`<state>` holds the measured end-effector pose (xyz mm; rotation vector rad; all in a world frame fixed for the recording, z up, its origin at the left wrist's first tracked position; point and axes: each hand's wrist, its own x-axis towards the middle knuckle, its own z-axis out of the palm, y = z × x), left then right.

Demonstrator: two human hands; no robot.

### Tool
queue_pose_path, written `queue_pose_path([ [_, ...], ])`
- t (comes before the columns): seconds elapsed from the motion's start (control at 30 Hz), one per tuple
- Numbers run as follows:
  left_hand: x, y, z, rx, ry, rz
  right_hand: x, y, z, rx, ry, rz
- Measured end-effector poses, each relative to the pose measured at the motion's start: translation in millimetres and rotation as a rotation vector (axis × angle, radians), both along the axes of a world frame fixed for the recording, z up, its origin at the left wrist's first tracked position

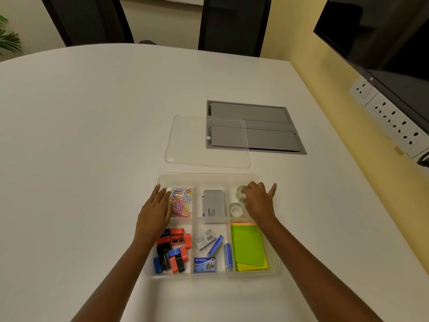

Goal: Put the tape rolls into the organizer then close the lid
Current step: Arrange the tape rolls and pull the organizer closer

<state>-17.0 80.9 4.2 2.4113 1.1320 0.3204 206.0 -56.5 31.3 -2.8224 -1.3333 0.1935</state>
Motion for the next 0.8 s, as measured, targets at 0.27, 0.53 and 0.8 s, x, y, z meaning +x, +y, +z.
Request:
queue_pose_path([
  [0.27, -1, -1, 0, 0.007, -0.013, 0.006, 12, 4, -12, -0.099, -0.1, 0.094],
  [0.53, -1, 0, 0, 0.028, -0.028, 0.003, 10, 8, -20, -0.017, -0.112, 0.027],
  [0.8, -1, 0, -1, 0.024, -0.04, 0.009, 4, 6, -9, 0.026, 0.037, -0.053],
])
